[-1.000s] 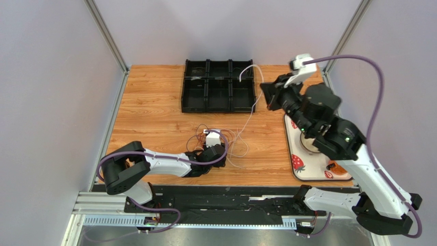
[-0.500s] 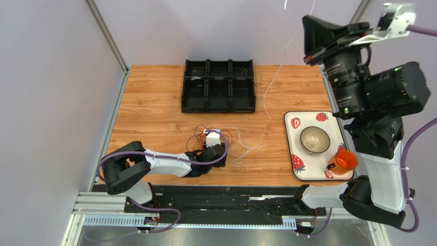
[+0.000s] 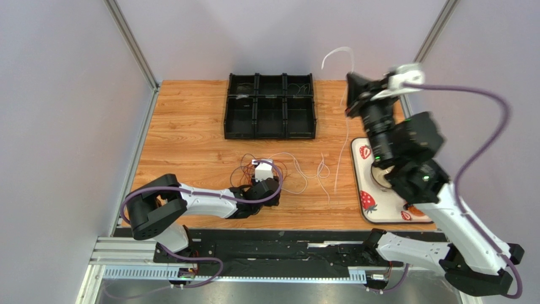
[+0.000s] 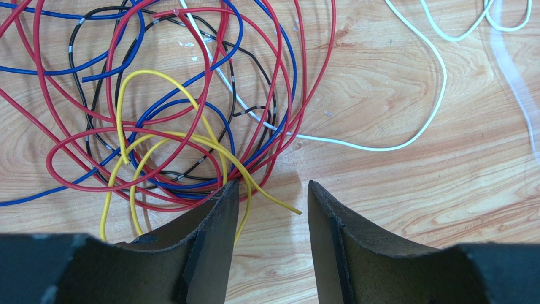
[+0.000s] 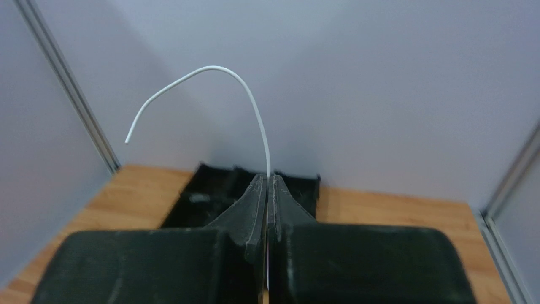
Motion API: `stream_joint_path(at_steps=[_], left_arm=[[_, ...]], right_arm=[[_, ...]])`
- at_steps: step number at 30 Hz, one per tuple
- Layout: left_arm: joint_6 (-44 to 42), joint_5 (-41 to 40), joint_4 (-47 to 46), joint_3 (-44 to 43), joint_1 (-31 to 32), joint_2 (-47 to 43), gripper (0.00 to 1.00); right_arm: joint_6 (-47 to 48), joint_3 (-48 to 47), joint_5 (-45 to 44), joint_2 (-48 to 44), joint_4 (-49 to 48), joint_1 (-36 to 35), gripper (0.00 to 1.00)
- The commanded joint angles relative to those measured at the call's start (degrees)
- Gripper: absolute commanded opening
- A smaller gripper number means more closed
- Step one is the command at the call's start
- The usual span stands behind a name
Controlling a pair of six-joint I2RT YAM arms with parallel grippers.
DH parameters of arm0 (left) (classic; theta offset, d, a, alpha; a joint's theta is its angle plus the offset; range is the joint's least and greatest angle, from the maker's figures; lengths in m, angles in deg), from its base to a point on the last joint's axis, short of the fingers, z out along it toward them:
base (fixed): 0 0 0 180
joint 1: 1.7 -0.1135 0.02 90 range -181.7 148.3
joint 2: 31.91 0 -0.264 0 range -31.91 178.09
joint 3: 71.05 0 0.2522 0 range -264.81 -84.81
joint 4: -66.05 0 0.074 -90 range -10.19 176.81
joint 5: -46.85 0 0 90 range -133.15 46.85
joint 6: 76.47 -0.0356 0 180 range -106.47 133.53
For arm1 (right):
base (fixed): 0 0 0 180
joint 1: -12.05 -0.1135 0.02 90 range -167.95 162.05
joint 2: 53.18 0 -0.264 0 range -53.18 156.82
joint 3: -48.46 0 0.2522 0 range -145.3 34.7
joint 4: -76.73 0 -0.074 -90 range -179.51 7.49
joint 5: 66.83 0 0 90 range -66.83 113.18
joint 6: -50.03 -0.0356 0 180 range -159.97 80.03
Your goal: Untangle the cables
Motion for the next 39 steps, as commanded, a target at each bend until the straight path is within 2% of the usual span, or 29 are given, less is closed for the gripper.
stream_joint_path(at_steps=[1, 5, 11, 12, 16, 20, 21, 24, 28, 39], left_arm=[[0.65, -0.03, 1.12, -0.93, -0.29, 0.94, 0.53], [0.56, 0.14, 1.12, -1.19, -0.2, 1.12, 0.53], [0.47, 0.14, 1.47, -1.46, -0.2, 1.12, 0.53], [0.39, 0.14, 1.47, -1.37, -0.2, 1.03, 0.53], [0.21, 0.23, 1.3, -1.28, -0.29, 1.12, 0.53], [0.04, 0.41, 1.12, -1.54, -0.29, 1.29, 0.52], [0.03, 0.41, 1.12, -1.54, -0.29, 1.3, 0.52], [-0.05, 0.49, 1.03, -1.54, -0.29, 1.3, 0.52], [-0.05, 0.49, 1.12, -1.55, -0.2, 1.38, 0.52], [-0.23, 0.41, 1.12, -1.55, -0.29, 1.12, 0.52]], right_arm=[[-5.1, 16.03, -8.91, -3.56, 0.51, 0.37, 0.0], [-13.35, 24.56, -10.4, -2.61, 6.3, 1.95, 0.0], [-21.36, 31.16, -15.84, 0.3, 11.83, 4.49, 0.0], [-25.03, 32.47, -16.29, 0.21, 12.98, 5.8, 0.0], [-35.94, 33.89, -21.47, -1.1, 24.47, 9.59, 0.0], [-35.35, 35.82, -22.8, -2.51, 25.3, 11.17, 0.0], [-34.82, 36.09, -21.84, -2.08, 25.13, 11.26, 0.0], [-34.72, 38.02, -10.62, -0.24, 23.02, 11.44, 0.0], [-43.49, 41.44, 2.31, 4.42, 22.93, 11.53, 0.0], [-45.63, 44.26, 16.83, 15.67, 18.1, 11.62, 0.0]])
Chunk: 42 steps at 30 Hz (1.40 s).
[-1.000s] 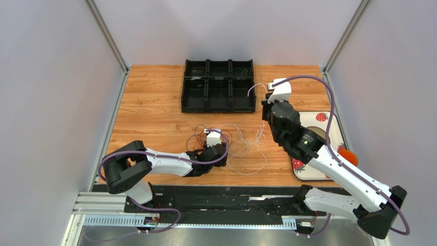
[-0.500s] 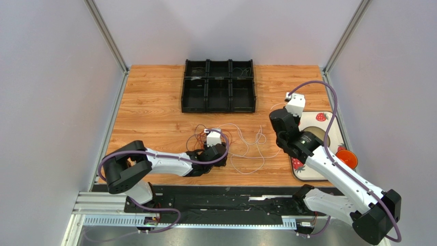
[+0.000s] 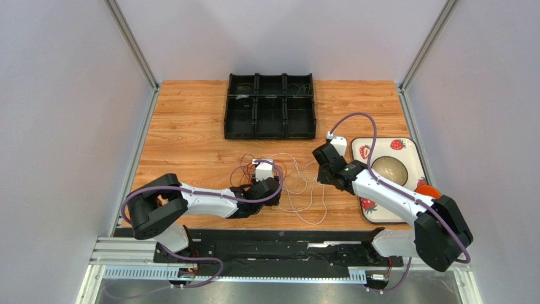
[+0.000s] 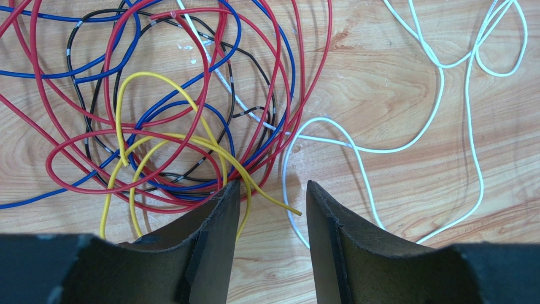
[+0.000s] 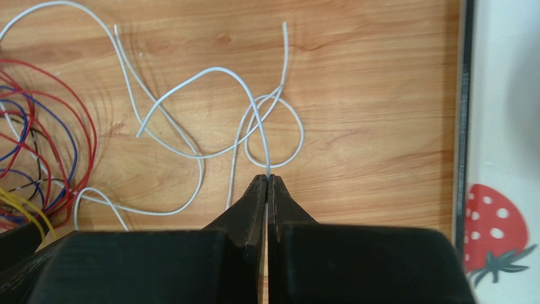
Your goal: Untangle the cables
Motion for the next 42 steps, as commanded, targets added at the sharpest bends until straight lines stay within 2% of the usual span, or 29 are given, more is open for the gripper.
stream_joint_path(at_steps=[1, 4, 5, 6, 7, 8, 11, 15, 20, 29, 33, 38, 39, 40, 42], left_arm=[[0.01, 0.45, 1.06, -1.11, -0.29, 0.7, 0.52], [0.01, 0.54, 0.97, -1.02, -0.2, 0.79, 0.52], [-0.08, 0.54, 0.97, -1.11, -0.29, 0.79, 0.52], [-0.16, 0.54, 0.97, -1.19, -0.29, 0.88, 0.52], [-0.16, 0.45, 0.88, -1.11, -0.2, 0.79, 0.52], [-0.08, 0.45, 0.97, -1.11, -0.2, 0.79, 0.52], [-0.08, 0.54, 0.97, -1.11, -0.2, 0.79, 0.52], [-0.08, 0.54, 0.88, -1.02, -0.29, 0.79, 0.51], [-0.16, 0.54, 0.88, -1.11, -0.2, 0.7, 0.51], [-0.16, 0.63, 0.79, -1.02, -0.29, 0.53, 0.51], [-0.25, 0.63, 0.71, -1.02, -0.2, 0.7, 0.51], [-0.34, 0.71, 0.88, -1.37, -0.29, 1.14, 0.51], [-0.34, 0.71, 1.05, -1.55, -0.29, 1.23, 0.51], [-0.34, 0.71, 1.14, -1.55, -0.2, 1.32, 0.51], [-0.34, 0.71, 1.23, -1.63, -0.2, 1.41, 0.51]], right_arm=[[-1.55, 1.25, 7.44, 2.3, -5.23, 0.32, 0.0], [0.56, 0.55, 9.02, 5.63, -5.41, 0.4, 0.02], [1.35, 0.11, 9.9, 6.25, -5.58, 0.49, 0.11], [3.18, -1.28, 12.52, 6.87, -5.58, 0.41, 0.27], [4.25, -2.17, 13.59, 7.75, -5.41, 0.49, 0.36], [4.87, -3.05, 14.12, 8.02, -4.71, 0.49, 0.5], [5.49, -7.0, 13.34, 8.11, -0.59, 0.4, 0.62], [0.06, -8.51, 9.64, 6.61, 7.15, 0.67, 0.65], [-5.05, -3.59, 13.24, 5.03, 7.25, 0.76, 0.67], [0.03, -4.46, 12.63, 9.07, 8.91, 0.58, 0.73], [0.92, -4.81, 7.19, 11.35, 11.38, 0.49, 0.75], [1.44, -3.76, 7.17, 12.15, 8.93, 0.49, 0.82], [2.32, -2.8, 7.88, 12.24, 7.87, 0.58, 0.94], [2.5, -2.36, 9.28, 11.98, 6.12, 0.49, 1.0], [3.46, -0.69, 11.21, 11.36, 2.61, 0.49, 1.0]])
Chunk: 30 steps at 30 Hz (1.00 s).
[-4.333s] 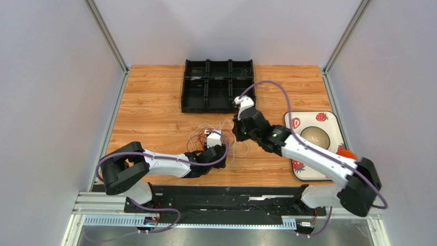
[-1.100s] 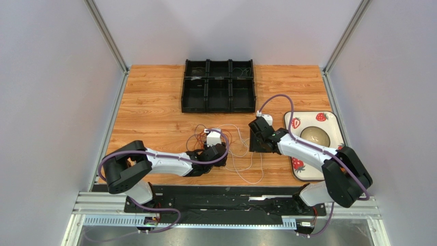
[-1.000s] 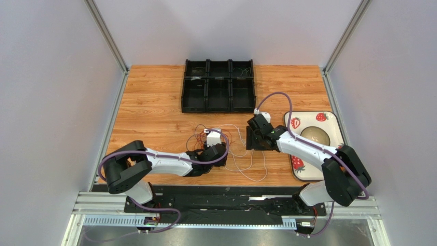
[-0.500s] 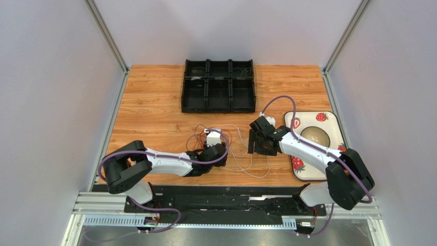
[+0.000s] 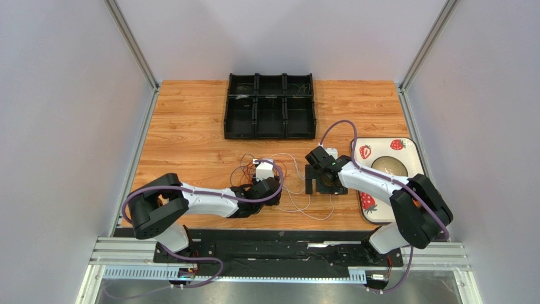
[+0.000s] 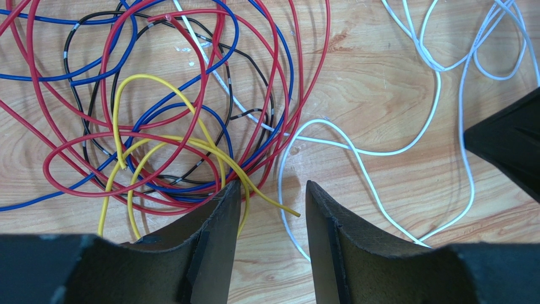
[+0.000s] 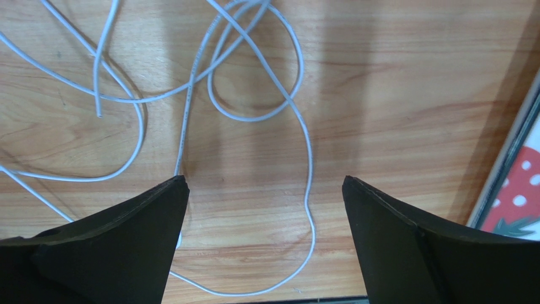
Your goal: Untangle the cables
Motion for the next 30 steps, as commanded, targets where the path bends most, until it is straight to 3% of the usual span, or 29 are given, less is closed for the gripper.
stream_joint_path(at_steps=[1, 18, 30], left_arm=[[-0.27, 0.67, 1.21, -1.37, -0.26, 1.12, 0.51], [-0.28, 0.85, 1.82, -2.07, -0.18, 1.82, 0.5], [-0.27, 0.93, 1.91, -2.08, -0.27, 1.74, 0.5]], right_arm=[[2.18, 2.59, 4.22, -1.45, -7.57, 0.12, 1.0], [2.18, 8.31, 13.65, -11.73, -15.32, 1.35, 1.0], [2.09, 8.58, 19.62, -5.77, -17.86, 1.18, 1.0]])
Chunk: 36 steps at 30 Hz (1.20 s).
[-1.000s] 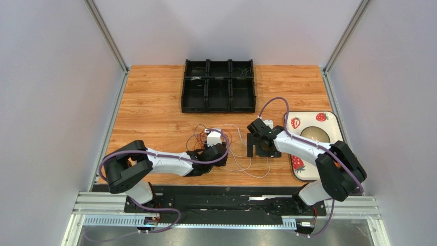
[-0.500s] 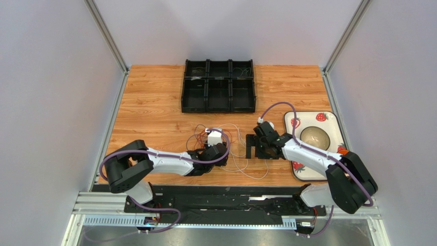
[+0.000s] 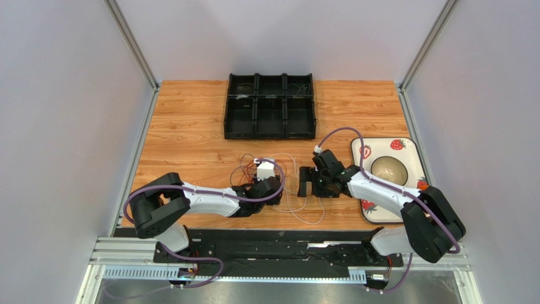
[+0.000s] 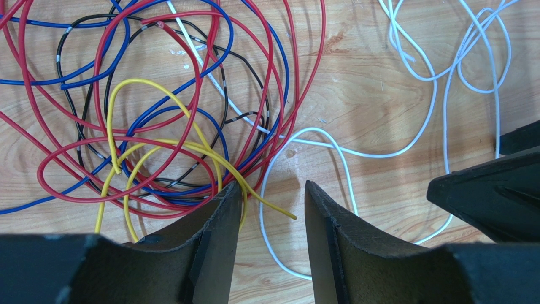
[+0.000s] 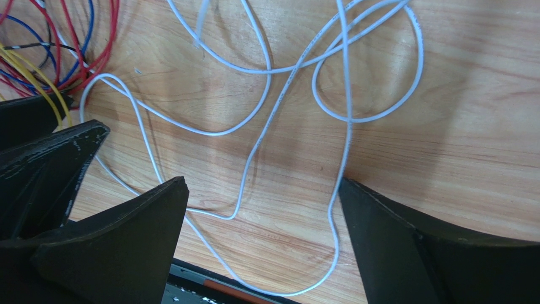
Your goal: Untangle the cables
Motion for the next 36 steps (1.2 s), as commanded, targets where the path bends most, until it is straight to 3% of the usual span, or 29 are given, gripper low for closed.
stream_joint_path(at_steps=[1, 4, 11, 16, 19, 22, 23, 31, 36], left_arm=[[-0.12, 0.72, 1.43, -1.16, -0.24, 0.99, 0.5], [-0.3, 0.72, 1.52, -1.16, -0.24, 1.0, 0.5], [-0.3, 0.72, 1.34, -1.16, -0.16, 0.82, 0.5], [-0.47, 0.63, 1.34, -1.07, -0.16, 0.73, 0.5], [-0.38, 0.63, 1.34, -0.9, -0.16, 0.64, 0.5], [-0.39, 0.63, 1.26, -0.72, -0.24, 0.38, 0.5], [-0.39, 0.71, 1.26, -0.72, -0.16, 0.38, 0.5], [-0.21, 0.54, 1.08, -0.37, -0.24, -0.06, 0.5], [-0.21, 0.54, 0.91, -0.19, -0.24, -0.32, 0.5]], right_arm=[[-0.25, -0.17, 1.94, 2.04, -2.63, -0.03, 1.0], [-0.34, -1.39, -0.51, 2.92, -1.05, -0.73, 0.97], [0.19, -6.67, -9.92, 6.78, 7.73, -3.89, 0.65], [-0.69, -10.09, -13.53, 12.76, 10.47, -8.81, 0.59], [-1.65, -11.59, -15.02, 15.22, 11.34, -10.66, 0.45], [-2.27, -12.65, -17.3, 16.19, 12.66, -11.36, 0.21], [-2.18, -12.82, -17.66, 16.72, 13.54, -11.36, 0.02], [-1.48, -17.39, -24.77, 15.23, 19.07, -10.93, 0.0], [0.27, -20.99, -28.02, 7.77, 23.3, -7.42, 0.0]])
